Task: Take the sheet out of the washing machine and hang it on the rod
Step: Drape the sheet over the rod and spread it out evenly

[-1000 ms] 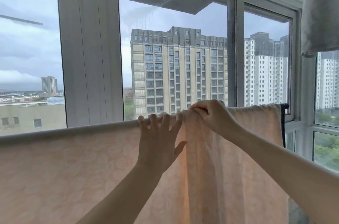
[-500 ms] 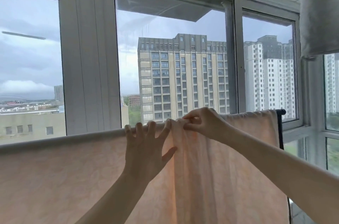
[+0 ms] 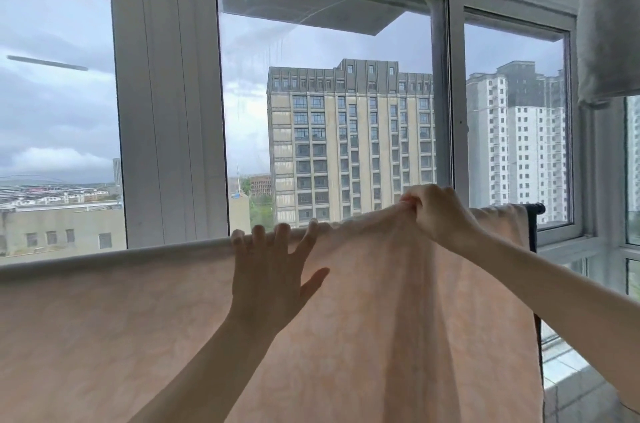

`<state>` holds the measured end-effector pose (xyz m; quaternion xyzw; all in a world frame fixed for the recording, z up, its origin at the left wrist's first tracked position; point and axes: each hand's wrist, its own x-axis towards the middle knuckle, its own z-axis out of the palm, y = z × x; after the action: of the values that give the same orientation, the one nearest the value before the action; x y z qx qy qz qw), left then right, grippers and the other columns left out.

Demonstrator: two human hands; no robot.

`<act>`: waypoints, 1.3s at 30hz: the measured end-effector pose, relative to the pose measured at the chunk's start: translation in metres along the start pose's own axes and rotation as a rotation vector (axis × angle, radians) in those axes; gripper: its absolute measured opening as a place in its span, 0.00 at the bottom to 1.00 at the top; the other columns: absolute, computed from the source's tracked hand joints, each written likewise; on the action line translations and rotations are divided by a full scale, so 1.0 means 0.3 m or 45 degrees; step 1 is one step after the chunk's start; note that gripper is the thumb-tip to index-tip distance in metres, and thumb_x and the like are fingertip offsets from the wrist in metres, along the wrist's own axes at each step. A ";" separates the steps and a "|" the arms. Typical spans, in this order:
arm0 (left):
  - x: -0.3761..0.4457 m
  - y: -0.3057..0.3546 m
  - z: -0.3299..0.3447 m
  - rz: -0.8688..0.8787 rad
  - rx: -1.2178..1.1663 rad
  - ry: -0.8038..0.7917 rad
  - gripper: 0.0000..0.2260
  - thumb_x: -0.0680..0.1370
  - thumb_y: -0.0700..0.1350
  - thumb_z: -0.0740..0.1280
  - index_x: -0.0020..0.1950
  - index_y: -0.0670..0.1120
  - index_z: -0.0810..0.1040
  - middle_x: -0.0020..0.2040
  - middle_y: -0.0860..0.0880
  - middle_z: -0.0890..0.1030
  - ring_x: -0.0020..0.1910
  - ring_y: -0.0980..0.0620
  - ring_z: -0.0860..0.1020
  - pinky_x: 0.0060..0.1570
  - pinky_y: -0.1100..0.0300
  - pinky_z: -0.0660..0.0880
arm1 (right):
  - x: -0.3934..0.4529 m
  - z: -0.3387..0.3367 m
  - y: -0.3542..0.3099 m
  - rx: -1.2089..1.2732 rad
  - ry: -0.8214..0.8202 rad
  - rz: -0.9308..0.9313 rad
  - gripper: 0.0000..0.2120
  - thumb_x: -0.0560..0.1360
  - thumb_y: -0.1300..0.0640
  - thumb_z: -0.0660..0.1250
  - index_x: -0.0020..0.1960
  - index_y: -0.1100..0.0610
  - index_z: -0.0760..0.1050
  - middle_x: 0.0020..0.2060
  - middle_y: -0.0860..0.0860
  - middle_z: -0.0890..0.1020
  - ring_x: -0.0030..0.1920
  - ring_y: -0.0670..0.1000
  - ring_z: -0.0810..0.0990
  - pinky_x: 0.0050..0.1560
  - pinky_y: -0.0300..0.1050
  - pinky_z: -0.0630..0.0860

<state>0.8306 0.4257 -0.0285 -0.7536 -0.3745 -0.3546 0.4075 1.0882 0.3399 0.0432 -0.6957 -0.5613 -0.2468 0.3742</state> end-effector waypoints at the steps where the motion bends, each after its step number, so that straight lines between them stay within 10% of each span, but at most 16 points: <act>1: 0.001 0.003 0.001 -0.007 0.000 -0.004 0.31 0.75 0.68 0.52 0.72 0.53 0.69 0.53 0.41 0.76 0.48 0.37 0.74 0.55 0.37 0.67 | -0.001 0.003 0.000 -0.021 -0.043 -0.022 0.13 0.73 0.66 0.63 0.50 0.51 0.80 0.46 0.52 0.85 0.49 0.54 0.83 0.50 0.50 0.80; 8: -0.008 -0.013 0.010 -0.025 0.000 0.048 0.31 0.74 0.67 0.52 0.71 0.52 0.70 0.53 0.39 0.76 0.48 0.36 0.74 0.55 0.35 0.67 | -0.019 0.013 -0.084 0.279 -0.341 -0.150 0.13 0.77 0.56 0.62 0.59 0.52 0.79 0.50 0.43 0.81 0.46 0.41 0.79 0.42 0.27 0.69; 20: -0.016 -0.014 0.013 -0.016 0.024 0.039 0.31 0.76 0.66 0.51 0.73 0.52 0.69 0.54 0.39 0.76 0.50 0.36 0.74 0.58 0.34 0.67 | 0.046 0.000 -0.021 0.279 -0.001 -0.151 0.09 0.76 0.65 0.66 0.52 0.59 0.83 0.48 0.51 0.85 0.50 0.46 0.80 0.57 0.35 0.68; 39: 0.123 0.314 -0.026 -0.031 -0.130 -0.151 0.31 0.77 0.64 0.51 0.68 0.44 0.74 0.59 0.42 0.78 0.56 0.34 0.75 0.60 0.30 0.65 | -0.033 0.053 0.108 0.813 -0.145 -0.123 0.10 0.73 0.62 0.71 0.52 0.52 0.83 0.52 0.42 0.83 0.53 0.40 0.81 0.55 0.36 0.77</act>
<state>0.9265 0.3925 -0.0273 -0.7885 -0.3886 -0.3327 0.3414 1.1158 0.3437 0.0182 -0.5284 -0.6629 -0.0364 0.5293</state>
